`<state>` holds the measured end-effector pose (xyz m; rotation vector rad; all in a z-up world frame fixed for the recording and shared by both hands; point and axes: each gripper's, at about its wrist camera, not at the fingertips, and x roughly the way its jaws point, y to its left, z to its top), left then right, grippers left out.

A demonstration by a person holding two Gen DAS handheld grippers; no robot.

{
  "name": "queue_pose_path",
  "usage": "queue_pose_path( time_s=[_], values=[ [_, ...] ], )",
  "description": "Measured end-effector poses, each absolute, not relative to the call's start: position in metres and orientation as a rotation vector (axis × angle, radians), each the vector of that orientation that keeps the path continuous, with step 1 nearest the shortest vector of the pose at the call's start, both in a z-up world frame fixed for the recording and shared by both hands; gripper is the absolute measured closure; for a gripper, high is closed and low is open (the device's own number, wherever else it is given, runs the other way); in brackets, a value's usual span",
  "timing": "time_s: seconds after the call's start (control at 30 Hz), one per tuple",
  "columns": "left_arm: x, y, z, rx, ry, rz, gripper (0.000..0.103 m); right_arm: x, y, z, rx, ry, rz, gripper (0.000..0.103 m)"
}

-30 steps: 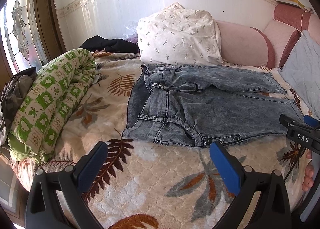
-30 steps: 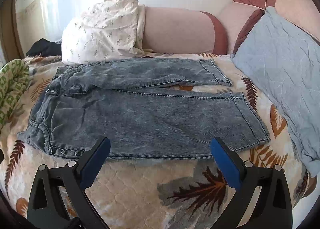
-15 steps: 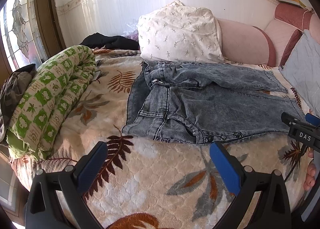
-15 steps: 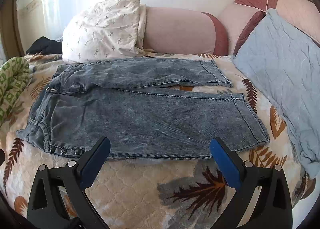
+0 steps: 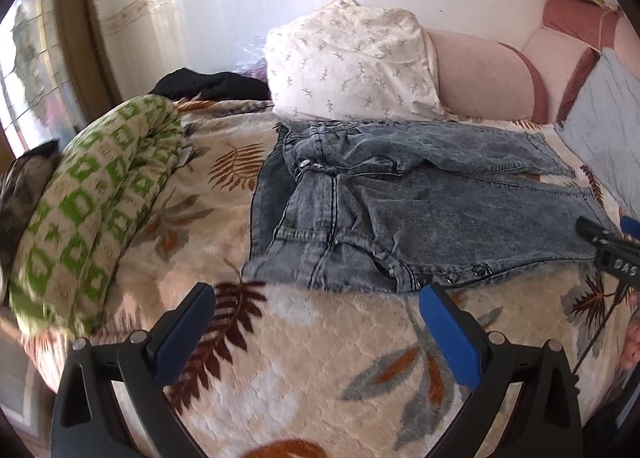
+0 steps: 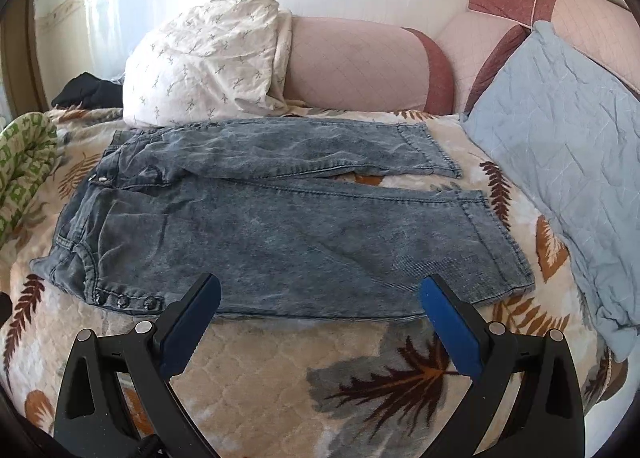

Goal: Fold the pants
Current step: 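Grasp the jeans leg hem with the right gripper while the left gripper grasps the other hem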

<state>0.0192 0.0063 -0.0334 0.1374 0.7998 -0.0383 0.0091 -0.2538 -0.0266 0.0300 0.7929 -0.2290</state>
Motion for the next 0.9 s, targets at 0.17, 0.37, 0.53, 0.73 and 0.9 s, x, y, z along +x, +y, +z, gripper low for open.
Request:
queue_pose_path(
  time_s=[0.17, 0.37, 0.53, 0.73, 0.9],
  values=[
    [0.09, 0.029, -0.011, 0.149, 0.835, -0.056, 0.0, 0.02, -0.292, -0.007, 0.055, 0.784, -0.245, 0.002],
    [0.217, 0.06, -0.003, 0.122, 0.888, 0.018, 0.0, 0.101, -0.373, 0.019, 0.047, 0.812, -0.275, 0.002],
    [0.302, 0.073, -0.025, 0.046, 0.959, 0.056, 0.0, 0.197, -0.439, 0.005, 0.14, 0.887, -0.309, 0.003],
    [0.378, 0.079, -0.066, 0.003, 1.082, 0.026, 0.007, 0.279, -0.507, -0.048, 0.333, 0.986, -0.355, 0.025],
    [0.418, 0.085, -0.078, -0.039, 1.118, 0.028, 0.011, 0.318, -0.535, -0.075, 0.35, 0.995, -0.424, 0.029]
  ],
)
